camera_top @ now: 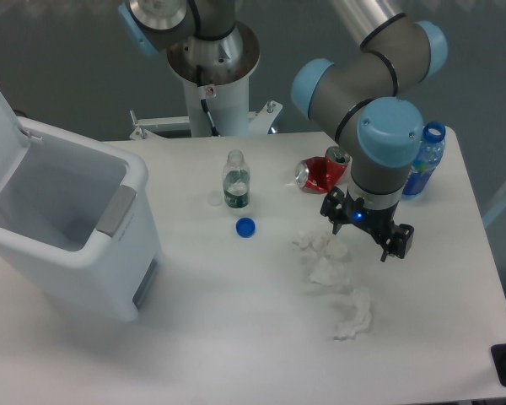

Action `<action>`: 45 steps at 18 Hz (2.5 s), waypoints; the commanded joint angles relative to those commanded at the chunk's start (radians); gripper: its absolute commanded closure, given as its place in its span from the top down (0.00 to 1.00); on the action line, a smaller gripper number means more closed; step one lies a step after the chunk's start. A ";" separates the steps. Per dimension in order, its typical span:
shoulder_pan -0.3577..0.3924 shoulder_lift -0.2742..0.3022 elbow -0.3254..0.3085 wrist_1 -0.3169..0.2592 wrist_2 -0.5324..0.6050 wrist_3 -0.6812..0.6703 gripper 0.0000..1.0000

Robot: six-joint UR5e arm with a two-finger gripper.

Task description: Pick up the paper ball

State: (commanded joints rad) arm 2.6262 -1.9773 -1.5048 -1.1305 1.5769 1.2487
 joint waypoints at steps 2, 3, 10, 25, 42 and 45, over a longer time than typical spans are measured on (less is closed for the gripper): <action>-0.002 0.000 0.000 0.002 0.000 0.000 1.00; 0.000 0.000 0.000 0.002 -0.005 0.000 1.00; -0.002 0.003 -0.113 0.132 -0.052 -0.113 1.00; -0.008 0.026 -0.252 0.106 0.163 -0.147 1.00; -0.118 -0.032 -0.258 0.110 0.255 -0.249 0.66; -0.118 -0.032 -0.259 0.110 0.255 -0.252 0.42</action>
State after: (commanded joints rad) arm 2.5081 -2.0095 -1.7641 -1.0201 1.8316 0.9971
